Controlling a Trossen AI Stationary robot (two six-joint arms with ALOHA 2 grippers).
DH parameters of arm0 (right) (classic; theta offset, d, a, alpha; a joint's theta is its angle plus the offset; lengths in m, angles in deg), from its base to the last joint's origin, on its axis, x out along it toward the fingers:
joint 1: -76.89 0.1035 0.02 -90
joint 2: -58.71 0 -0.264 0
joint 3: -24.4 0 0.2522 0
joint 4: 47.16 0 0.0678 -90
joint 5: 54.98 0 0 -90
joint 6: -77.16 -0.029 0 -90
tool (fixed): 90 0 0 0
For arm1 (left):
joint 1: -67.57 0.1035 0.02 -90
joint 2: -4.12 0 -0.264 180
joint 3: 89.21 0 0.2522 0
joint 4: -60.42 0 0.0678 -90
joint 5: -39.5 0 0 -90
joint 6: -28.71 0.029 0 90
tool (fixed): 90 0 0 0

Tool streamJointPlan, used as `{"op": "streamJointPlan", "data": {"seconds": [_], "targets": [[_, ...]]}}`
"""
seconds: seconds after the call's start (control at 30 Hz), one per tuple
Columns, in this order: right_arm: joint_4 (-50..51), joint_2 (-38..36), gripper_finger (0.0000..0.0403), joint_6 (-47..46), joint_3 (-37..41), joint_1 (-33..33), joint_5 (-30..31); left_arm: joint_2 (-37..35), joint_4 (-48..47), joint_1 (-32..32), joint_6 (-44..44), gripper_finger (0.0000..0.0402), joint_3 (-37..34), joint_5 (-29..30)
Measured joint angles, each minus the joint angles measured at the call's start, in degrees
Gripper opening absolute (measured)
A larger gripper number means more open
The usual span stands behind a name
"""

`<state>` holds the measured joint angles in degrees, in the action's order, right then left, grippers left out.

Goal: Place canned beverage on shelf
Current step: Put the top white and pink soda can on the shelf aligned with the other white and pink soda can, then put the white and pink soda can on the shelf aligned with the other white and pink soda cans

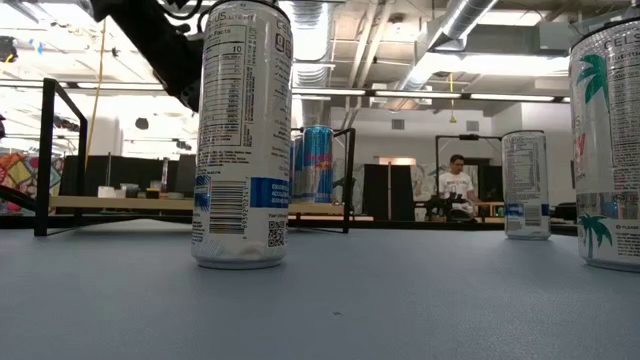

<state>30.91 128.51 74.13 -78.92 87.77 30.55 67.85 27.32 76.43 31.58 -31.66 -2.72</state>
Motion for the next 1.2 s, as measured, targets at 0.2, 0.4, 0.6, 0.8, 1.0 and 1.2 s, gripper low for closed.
{"op": "streamJointPlan", "data": {"seconds": [0.2,0.4,0.6,0.8,1.0,1.2], "targets": [[0.0,0.0,0.0349,0.0,0.0,-0.01,-0.01,0.0,-0.89,-0.33,-2.45,0.0,0.0,-2.87],[-2.91,-0.12,0.0349,0.18,1.13,-0.01,0.0,0.0,2.01,-3.63,-6.85,0.0,0.0,-10.72],[-15.05,-0.01,0.0349,5.43,9.45,-0.04,0.02,-0.02,9.19,-9.04,-7.69,0.0,0.0,-11.36],[-23.29,0.07,0.0337,3.97,17.35,0.44,-1.46,-0.54,14.87,-16.09,-6.77,0.0,1.0,-23.99],[-21.31,0.0,0.033,-3.92,18.05,2.95,-1.92,-0.48,18.5,-24.32,-9.43,0.0011,4.67,-26.41],[-14.25,-0.2,0.033,-14.95,18.05,6.24,2.84,-0.2,20.77,-30.78,-6.81,0.0068,9.51,-26.07]]}}
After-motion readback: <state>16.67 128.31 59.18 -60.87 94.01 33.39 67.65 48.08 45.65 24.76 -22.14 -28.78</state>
